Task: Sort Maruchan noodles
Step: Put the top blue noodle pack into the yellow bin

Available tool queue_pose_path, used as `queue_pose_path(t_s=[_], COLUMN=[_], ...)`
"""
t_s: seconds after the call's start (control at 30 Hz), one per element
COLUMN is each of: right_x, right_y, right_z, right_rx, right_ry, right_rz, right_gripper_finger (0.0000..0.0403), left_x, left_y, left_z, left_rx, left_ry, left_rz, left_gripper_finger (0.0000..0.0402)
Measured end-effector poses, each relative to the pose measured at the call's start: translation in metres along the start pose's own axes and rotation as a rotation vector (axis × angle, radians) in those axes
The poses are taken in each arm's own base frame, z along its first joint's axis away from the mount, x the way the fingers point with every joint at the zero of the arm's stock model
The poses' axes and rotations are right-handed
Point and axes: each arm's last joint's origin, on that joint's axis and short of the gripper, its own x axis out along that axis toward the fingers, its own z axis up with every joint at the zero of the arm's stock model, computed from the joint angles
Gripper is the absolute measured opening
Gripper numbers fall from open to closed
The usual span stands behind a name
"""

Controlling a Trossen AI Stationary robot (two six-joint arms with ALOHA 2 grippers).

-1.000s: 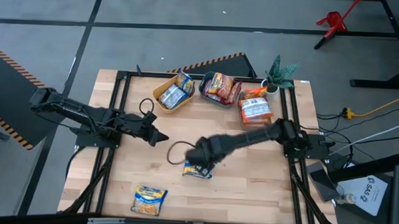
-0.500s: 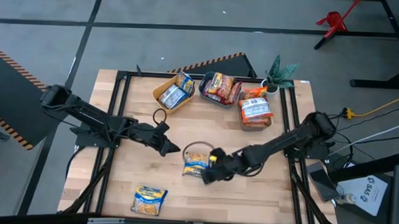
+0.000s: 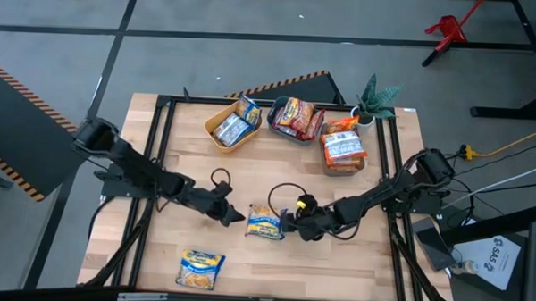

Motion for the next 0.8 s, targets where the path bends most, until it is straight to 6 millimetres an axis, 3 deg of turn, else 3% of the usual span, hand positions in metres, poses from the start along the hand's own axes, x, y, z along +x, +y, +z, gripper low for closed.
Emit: queue_pose_path(t_s=[0.2,0.5,0.8], right_x=[0.0,0.0,0.0], right_y=[0.001,0.0,0.0], right_z=[0.0,0.0,0.001], right_rx=[0.0,-0.005,-0.005], right_ry=[-0.016,-0.024,-0.038], right_rz=[0.012,0.009,0.012], right_gripper_finger=[0.0207,0.0207,0.0207], left_x=[0.022,0.037,0.046], left_y=[0.014,0.022,0.031], left_z=[-0.003,-0.001,-0.003], left_rx=[-0.037,-0.047,-0.046], left_ry=[-0.029,-0.029,-0.025], left_rz=[0.014,-0.023,0.023], left_gripper_finger=[0.0064,0.0006,0.0001])
